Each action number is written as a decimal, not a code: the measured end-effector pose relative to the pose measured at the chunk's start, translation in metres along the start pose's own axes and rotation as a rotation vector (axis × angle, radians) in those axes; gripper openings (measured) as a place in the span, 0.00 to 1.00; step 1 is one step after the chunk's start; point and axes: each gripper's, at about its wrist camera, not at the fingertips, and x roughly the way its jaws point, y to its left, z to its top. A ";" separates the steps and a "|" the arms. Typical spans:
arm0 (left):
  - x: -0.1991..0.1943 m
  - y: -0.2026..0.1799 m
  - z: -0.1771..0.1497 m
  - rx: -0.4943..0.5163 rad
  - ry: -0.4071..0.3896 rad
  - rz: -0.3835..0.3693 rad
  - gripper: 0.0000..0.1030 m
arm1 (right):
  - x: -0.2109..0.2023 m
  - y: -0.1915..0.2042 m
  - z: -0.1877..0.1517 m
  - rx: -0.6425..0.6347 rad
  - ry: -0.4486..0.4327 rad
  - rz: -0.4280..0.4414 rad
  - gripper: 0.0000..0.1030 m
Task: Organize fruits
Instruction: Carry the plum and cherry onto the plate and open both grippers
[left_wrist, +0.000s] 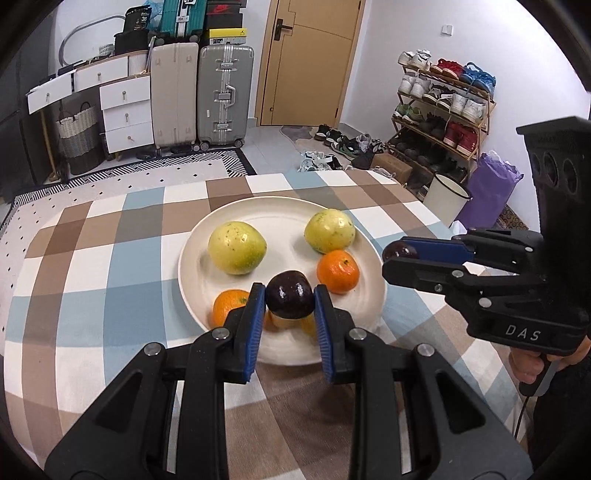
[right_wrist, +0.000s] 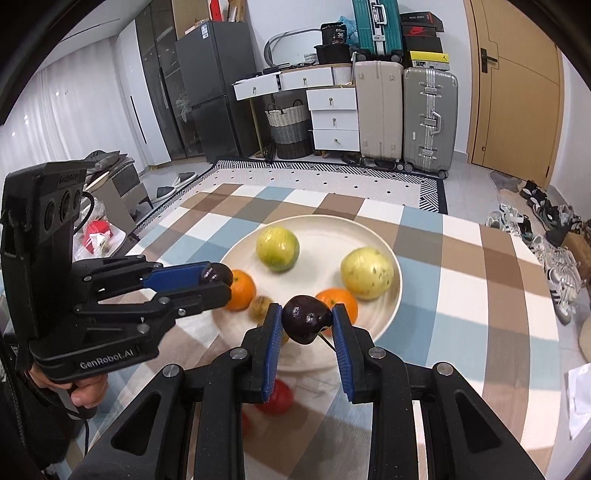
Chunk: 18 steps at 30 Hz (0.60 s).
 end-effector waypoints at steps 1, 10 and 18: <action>0.004 0.001 0.002 -0.001 0.001 0.003 0.23 | 0.003 -0.002 0.003 0.001 0.000 0.000 0.27; 0.037 0.016 0.006 -0.021 0.029 0.025 0.23 | 0.029 -0.009 0.008 -0.005 0.031 0.005 0.27; 0.044 0.017 0.004 -0.014 0.027 0.032 0.23 | 0.033 -0.010 0.005 -0.006 0.043 0.011 0.27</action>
